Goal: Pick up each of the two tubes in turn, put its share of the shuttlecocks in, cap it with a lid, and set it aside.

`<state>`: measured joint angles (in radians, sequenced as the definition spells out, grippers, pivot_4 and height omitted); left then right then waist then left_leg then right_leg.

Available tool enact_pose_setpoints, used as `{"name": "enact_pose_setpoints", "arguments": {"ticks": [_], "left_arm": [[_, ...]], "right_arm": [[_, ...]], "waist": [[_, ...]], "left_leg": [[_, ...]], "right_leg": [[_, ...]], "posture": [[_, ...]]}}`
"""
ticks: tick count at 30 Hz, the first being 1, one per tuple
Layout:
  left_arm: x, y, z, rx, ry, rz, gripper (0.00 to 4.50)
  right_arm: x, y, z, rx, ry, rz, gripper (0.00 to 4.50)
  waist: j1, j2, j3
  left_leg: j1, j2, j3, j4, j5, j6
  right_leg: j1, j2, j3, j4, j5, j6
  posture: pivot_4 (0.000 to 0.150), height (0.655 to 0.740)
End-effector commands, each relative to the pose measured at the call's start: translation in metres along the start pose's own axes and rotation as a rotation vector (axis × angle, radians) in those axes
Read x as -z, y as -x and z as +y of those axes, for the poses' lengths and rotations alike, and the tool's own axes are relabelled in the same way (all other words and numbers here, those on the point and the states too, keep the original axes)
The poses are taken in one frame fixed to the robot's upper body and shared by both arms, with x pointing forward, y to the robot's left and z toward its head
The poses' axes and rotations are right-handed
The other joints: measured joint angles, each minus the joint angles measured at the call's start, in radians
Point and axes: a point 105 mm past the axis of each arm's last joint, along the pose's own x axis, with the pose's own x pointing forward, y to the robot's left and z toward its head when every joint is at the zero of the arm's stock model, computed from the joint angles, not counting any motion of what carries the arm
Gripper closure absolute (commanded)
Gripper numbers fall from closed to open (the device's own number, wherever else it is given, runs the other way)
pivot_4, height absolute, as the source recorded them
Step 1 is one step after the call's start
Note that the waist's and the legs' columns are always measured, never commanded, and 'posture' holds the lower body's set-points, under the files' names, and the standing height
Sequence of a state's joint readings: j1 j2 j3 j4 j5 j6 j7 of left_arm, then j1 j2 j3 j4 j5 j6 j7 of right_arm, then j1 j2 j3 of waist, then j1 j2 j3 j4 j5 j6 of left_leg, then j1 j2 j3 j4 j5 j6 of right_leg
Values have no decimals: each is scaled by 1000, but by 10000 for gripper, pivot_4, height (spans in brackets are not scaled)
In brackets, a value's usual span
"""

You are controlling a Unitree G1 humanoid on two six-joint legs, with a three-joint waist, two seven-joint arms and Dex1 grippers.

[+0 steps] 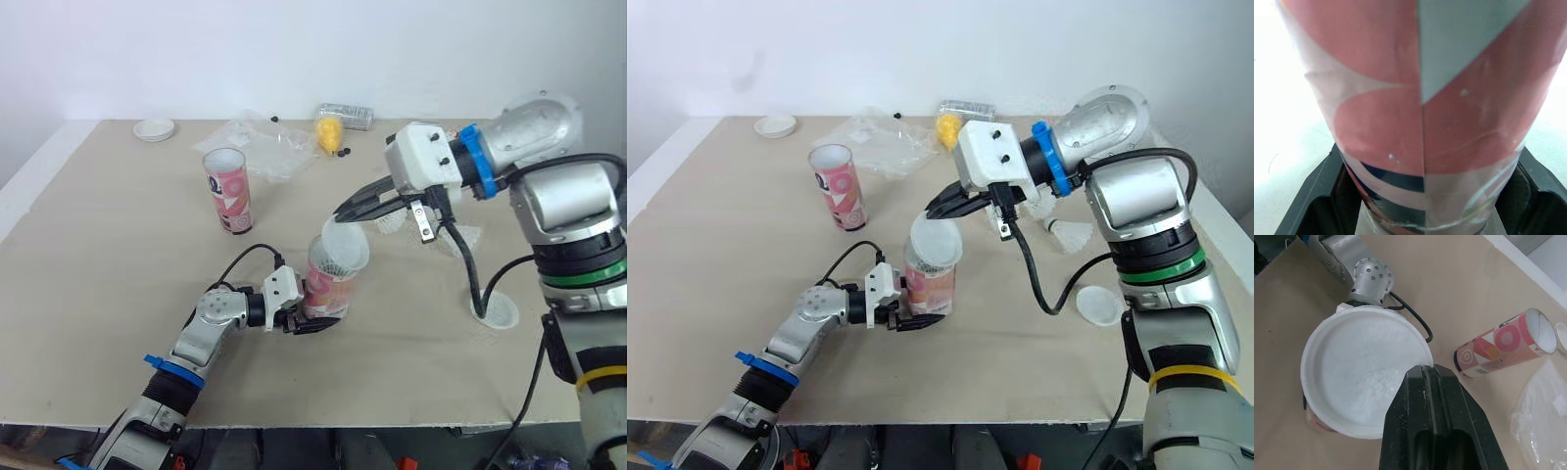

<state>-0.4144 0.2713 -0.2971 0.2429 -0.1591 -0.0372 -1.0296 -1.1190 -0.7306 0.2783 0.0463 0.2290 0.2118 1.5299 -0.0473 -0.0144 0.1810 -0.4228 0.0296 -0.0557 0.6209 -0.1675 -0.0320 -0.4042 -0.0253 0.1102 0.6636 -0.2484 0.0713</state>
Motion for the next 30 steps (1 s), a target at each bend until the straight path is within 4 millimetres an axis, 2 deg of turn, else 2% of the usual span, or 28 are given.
{"name": "enact_pose_setpoints", "arguments": {"ticks": [1, 13, 30], "left_arm": [[33, 5, -9, -2, 93, 116, 14097], [35, 7, -8, -13, 102, 119, 14097], [35, 6, -5, -24, 120, 117, 14097]], "right_arm": [[-6, 4, -3, -9, 61, 14, 43939], [2, -4, 3, -76, 103, 42, 43939], [11, -13, 1, -110, 167, 78, 43939]], "waist": [[0, 0, 0], [0, 0, 0], [0, 0, 0]], "left_leg": [[0, 0, 0, 0, 0, 0], [0, 0, 0, 0, 0, 0], [0, 0, 0, 0, 0, 0]], "right_leg": [[0, 0, 0, 0, 0, 0], [0, 0, 0, 0, 0, 0], [0, 0, 0, 0, 0, 0]], "posture": [[1500, 7400], [1500, 7400], [1500, 7400]]}}
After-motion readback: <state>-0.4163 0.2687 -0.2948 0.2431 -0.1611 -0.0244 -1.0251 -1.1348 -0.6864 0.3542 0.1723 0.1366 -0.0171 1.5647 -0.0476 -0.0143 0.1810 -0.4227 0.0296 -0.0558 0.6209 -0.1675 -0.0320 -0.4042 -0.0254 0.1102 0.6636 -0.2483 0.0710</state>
